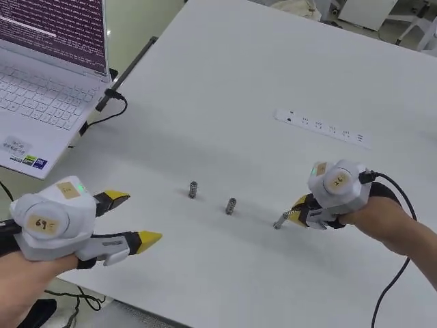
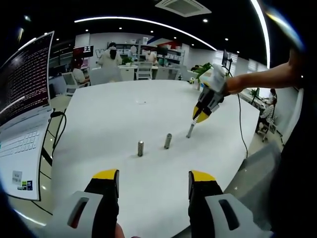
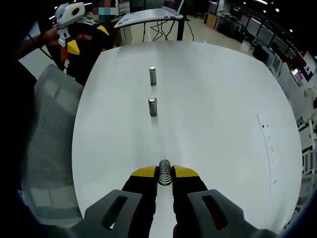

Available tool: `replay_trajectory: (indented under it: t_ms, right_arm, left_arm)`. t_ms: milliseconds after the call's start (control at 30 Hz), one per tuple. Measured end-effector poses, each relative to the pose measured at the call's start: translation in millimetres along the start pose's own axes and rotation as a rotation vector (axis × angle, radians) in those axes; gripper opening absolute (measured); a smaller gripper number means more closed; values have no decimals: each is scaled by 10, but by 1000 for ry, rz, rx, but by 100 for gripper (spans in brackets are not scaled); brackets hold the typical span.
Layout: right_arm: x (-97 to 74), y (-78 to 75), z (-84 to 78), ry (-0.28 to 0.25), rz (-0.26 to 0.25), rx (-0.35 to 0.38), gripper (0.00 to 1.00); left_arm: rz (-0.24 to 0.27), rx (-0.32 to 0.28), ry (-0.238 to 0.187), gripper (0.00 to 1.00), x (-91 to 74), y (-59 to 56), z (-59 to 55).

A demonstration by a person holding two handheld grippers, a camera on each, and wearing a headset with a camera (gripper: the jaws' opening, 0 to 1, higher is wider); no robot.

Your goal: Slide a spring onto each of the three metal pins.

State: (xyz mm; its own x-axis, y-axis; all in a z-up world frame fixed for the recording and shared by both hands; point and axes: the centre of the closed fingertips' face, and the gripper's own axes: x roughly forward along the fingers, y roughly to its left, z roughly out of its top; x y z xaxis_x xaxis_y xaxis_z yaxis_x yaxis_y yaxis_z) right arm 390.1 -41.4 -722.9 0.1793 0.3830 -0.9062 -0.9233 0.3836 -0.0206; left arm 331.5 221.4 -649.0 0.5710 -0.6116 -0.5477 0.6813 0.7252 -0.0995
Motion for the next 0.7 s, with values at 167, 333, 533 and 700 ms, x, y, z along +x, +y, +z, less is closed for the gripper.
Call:
replay_trajectory:
  t_ms: [167,333,533,700]
  right_arm:
    - [39,0,14,14,6,-13,9]
    - [95,17,12,36,13,-36,9]
    - [165,29,3,58,18,-65,9]
    - [227,29,9,57,23,-62,9]
  left_arm:
    - [3,-3,3,51,-9,15,-16]
    - [4,-5,4,51,-17,16,-25]
    - [4,-6,6,51,-6,19,-17]
    - [1,-3,1,52,17,24,33]
